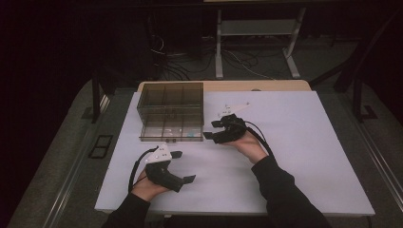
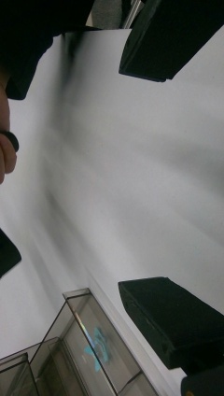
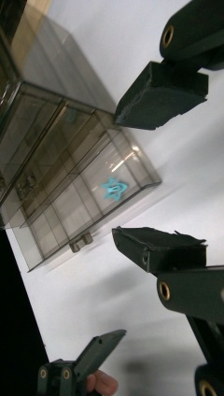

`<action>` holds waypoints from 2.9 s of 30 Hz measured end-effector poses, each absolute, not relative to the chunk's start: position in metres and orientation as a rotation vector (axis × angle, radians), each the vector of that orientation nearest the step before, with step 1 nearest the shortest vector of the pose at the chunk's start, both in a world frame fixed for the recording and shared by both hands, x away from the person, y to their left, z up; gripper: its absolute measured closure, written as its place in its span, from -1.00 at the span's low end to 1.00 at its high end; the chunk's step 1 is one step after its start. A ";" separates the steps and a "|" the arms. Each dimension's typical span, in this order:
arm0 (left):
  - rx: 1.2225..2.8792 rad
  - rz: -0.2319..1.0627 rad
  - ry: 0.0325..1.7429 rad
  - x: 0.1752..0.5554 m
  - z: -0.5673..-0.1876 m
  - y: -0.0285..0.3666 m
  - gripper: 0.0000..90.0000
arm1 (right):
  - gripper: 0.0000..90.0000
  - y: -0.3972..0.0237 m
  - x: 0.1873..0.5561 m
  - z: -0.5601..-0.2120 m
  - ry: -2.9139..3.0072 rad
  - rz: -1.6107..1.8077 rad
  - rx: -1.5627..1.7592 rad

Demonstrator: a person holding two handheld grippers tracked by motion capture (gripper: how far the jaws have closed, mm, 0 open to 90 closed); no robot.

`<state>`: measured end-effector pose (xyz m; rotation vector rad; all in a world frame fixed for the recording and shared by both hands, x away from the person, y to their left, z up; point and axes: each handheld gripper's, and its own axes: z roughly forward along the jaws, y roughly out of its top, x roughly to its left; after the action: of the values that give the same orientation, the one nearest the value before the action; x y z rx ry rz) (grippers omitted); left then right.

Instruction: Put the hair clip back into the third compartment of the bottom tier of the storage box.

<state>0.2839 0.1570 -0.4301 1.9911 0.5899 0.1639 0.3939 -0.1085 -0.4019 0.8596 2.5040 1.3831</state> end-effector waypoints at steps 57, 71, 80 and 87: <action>2.000 0.178 0.589 0.285 -0.429 0.156 -1.00 | -0.56 -0.289 0.277 -0.427 2.192 1.426 1.098; 1.999 0.184 0.589 0.285 -0.429 0.157 -1.00 | -0.57 -0.303 0.260 -0.437 2.208 1.356 1.115; 2.003 0.181 0.591 0.285 -0.429 0.157 -1.00 | -0.62 -0.305 0.253 -0.443 2.231 1.268 1.095; 2.003 0.185 0.595 0.285 -0.430 0.157 -1.00 | -0.74 -0.306 0.252 -0.444 2.232 1.239 1.110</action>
<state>0.2854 0.1574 -0.4296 2.0034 0.5954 0.1846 0.2525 -0.3059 -0.4444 1.1099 2.2323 1.2391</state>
